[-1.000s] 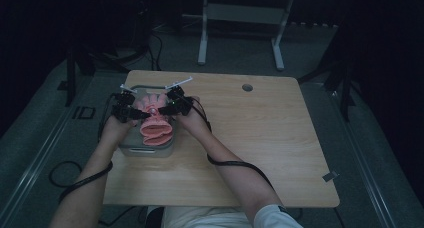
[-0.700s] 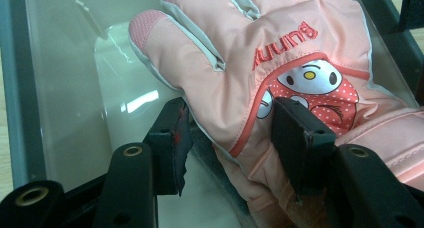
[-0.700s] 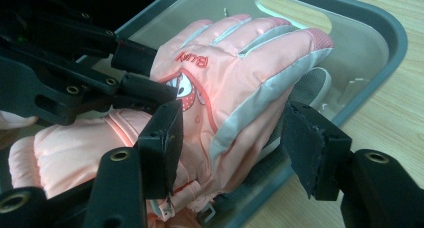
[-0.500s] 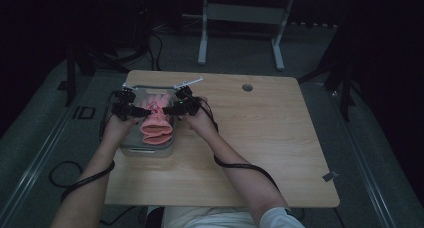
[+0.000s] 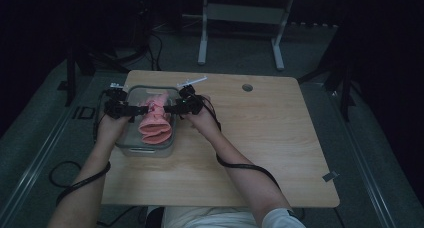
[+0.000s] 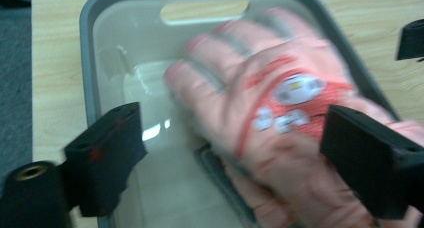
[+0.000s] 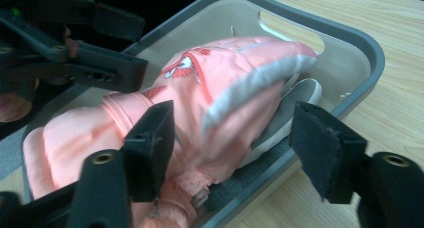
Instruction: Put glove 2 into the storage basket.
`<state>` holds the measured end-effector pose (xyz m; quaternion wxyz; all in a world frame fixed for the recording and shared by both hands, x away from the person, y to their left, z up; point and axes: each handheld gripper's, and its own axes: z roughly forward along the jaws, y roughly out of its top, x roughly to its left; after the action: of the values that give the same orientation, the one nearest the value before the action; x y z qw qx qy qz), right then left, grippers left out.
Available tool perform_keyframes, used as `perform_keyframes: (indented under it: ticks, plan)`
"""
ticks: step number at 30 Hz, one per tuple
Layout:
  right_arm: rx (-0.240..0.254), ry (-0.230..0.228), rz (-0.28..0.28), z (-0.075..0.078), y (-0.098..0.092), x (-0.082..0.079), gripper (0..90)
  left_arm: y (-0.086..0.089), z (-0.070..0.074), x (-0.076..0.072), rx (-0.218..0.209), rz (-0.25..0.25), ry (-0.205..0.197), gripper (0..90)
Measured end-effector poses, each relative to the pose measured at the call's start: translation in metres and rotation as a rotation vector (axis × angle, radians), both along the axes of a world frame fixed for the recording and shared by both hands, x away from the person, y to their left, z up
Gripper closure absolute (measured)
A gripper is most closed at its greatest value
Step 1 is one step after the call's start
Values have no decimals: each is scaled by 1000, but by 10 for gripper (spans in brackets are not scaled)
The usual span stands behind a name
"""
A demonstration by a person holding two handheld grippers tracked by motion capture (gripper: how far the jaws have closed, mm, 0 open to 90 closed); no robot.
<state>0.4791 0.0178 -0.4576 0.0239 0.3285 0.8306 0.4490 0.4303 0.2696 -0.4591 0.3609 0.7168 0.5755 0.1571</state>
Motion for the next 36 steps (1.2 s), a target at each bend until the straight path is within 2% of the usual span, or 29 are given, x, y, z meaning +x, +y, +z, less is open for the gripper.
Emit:
perform_keyframes:
  ticks: [2, 7, 11, 14, 19, 25, 27, 28, 30, 31, 32, 36]
  plan:
    - [7, -1, 10, 0, -1, 0, 286, -1, 2, -1, 16, -9, -25, 27]
    - [17, 3, 35, -1, -3, -1, 257, -2, 7, -4, 32, -31, -27, 23]
    - [35, -13, 45, 0, -7, -3, 216, -5, 15, -11, 17, -55, -59, 23]
    - [38, -25, 46, 2, -13, -5, 208, -11, 21, -19, 3, -90, -85, 23]
    - [53, -41, 50, 6, -22, -9, 203, -24, 26, -30, 1, -144, -109, 24]
    - [47, -62, 64, 7, -34, -15, 196, -41, 33, -42, 9, -199, -147, 24]
    - [52, -67, 65, 7, -38, -16, 196, -52, 38, -49, 7, -236, -168, 24]
    - [50, -69, 66, 7, -41, -17, 195, -52, 38, -49, 7, -236, -168, 24]
    - [49, -77, 67, 7, -45, -19, 194, -63, 42, -57, -1, -281, -188, 25]
    - [49, -80, 70, 7, -48, -20, 192, -63, 42, -57, -1, -281, -188, 26]
    - [45, -85, 78, 7, -51, -22, 185, -71, 45, -62, 7, -314, -203, 26]
    - [28, -94, 86, 5, -61, -26, 174, -82, 48, -69, -17, -351, -218, 26]
